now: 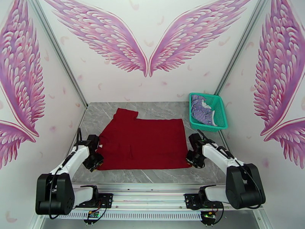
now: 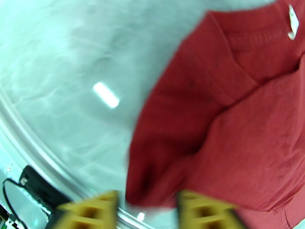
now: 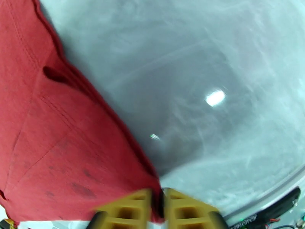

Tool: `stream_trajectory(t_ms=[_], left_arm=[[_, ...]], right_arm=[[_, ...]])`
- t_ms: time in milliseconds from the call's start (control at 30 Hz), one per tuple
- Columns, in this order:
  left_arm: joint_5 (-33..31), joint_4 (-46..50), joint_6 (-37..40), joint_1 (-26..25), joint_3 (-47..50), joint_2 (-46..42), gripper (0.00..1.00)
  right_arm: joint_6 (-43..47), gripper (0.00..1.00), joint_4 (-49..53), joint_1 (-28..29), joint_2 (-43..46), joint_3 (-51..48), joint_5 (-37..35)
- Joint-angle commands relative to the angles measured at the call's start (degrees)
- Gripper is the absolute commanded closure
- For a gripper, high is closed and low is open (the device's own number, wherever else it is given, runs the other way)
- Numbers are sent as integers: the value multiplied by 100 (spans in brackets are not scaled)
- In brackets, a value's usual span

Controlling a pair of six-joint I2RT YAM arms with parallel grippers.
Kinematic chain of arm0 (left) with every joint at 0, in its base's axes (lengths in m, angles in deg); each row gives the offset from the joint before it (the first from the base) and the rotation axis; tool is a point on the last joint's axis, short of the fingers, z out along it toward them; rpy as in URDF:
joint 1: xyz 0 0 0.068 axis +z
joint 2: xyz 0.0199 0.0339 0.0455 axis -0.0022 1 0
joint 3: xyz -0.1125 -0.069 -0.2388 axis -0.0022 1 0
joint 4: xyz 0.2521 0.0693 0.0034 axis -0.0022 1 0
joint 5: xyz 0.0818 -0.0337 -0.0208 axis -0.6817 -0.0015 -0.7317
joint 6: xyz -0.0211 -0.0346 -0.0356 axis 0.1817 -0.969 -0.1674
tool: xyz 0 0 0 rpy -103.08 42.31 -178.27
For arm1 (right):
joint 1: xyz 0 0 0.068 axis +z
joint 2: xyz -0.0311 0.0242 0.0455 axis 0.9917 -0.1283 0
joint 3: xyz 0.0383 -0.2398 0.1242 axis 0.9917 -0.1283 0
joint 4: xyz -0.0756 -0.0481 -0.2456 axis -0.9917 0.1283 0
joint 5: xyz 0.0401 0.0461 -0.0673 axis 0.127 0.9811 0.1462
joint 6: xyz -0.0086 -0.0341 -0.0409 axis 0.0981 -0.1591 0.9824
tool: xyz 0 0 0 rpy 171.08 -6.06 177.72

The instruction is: Fold and stack the mixed laundry pile

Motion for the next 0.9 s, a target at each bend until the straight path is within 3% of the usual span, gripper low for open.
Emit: stream_trajectory(t_ms=[0, 100, 200, 333, 467, 600, 733, 867], left_arm=[[-340, 481, 14, 46, -339, -256, 33], [-517, 796, 335, 59, -890, -242, 24], [-612, 887, 834, 59, -1585, -77, 24], [47, 156, 1847, 3, -2456, 578, 27], [921, -1366, 2679, -68, -3281, 1651, 27], [1140, -2309, 3532, -145, -4332, 3028, 29], [691, -2018, 4336, -213, -5809, 4496, 28], [605, -1867, 4661, -206, -7031, 5568, 27]], right_arm=[[56, 50, 587, 25, 215, 376, -337], [333, 45, 764, 24, 171, 934, -508], [671, 41, 483, 24, -89, 1497, -470], [1005, 39, -360, 25, -796, 2215, -90], [1483, 42, -983, 20, -1968, 3304, 18], [1930, 46, -1212, 8, -3103, 4473, -281], [2024, 47, -1275, -27, -3993, 5352, -380], [1997, 47, -1349, -24, -4759, 5999, -355]])
